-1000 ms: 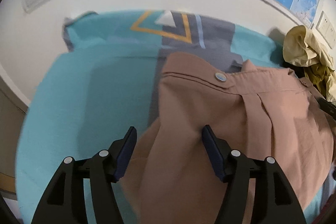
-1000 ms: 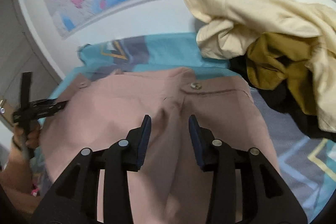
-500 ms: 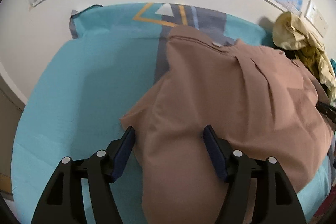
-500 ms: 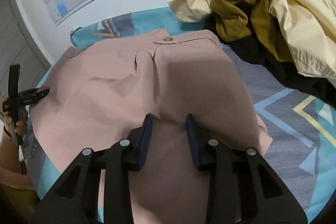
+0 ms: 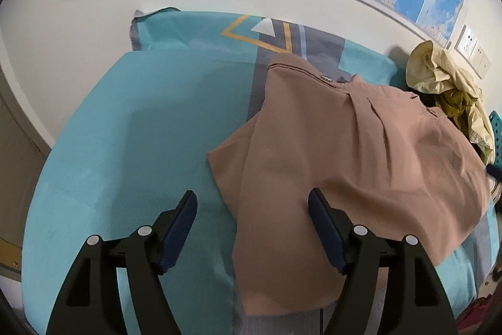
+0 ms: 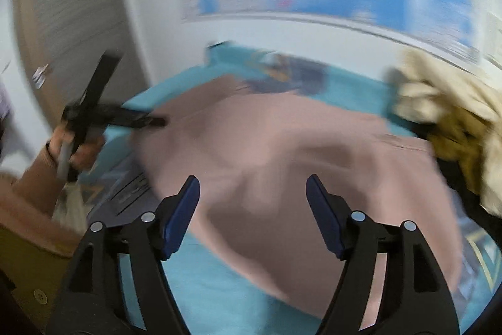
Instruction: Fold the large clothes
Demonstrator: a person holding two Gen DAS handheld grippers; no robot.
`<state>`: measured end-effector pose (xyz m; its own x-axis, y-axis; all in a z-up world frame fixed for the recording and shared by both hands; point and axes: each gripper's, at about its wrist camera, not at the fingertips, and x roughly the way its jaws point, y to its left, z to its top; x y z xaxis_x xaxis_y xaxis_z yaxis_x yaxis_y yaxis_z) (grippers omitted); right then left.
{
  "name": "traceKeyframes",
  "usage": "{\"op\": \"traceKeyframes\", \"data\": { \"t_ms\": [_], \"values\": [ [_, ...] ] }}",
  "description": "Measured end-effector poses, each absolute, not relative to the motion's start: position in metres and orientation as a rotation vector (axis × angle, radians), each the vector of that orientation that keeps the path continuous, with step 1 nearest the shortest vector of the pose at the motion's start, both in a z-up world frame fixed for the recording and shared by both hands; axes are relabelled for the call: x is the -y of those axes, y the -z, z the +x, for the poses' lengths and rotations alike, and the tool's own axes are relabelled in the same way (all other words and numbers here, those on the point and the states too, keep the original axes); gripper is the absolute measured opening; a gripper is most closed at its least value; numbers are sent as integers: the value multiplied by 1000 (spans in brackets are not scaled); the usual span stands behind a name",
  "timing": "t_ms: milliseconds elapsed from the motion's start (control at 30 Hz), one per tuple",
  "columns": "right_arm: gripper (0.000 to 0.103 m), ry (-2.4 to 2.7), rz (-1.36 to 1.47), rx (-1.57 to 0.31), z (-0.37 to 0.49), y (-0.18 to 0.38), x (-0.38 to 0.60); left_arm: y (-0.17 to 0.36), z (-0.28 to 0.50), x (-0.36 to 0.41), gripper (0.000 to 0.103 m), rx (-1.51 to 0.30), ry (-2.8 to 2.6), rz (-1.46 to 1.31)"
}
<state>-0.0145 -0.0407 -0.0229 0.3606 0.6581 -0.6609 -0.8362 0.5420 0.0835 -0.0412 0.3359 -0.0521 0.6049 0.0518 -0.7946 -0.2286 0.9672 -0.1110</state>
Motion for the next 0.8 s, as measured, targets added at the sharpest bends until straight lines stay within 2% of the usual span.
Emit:
{"op": "traceKeyframes", "data": {
  "t_ms": [433, 467, 500, 667, 700, 800],
  "values": [
    [71, -1067, -711, -667, -60, 86, -74, 50, -97, -330, 79, -901, -113, -295],
    [68, -1059, -720, -663, -59, 89, -75, 52, -99, -329, 79, -907, -98, -305],
    [58, -1046, -728, -652, -57, 91, -77, 55, -102, -327, 79, -918, -73, -317],
    [23, -1076, -585, -718, -32, 78, -67, 71, -105, -315, 79, -954, 47, -390],
    [18, -1084, -537, -729, -27, 73, -64, 73, -103, -313, 82, -957, 63, -404],
    [15, -1091, -433, -743, -19, 61, -59, 73, -96, -304, 84, -937, 150, -451]
  ]
}}
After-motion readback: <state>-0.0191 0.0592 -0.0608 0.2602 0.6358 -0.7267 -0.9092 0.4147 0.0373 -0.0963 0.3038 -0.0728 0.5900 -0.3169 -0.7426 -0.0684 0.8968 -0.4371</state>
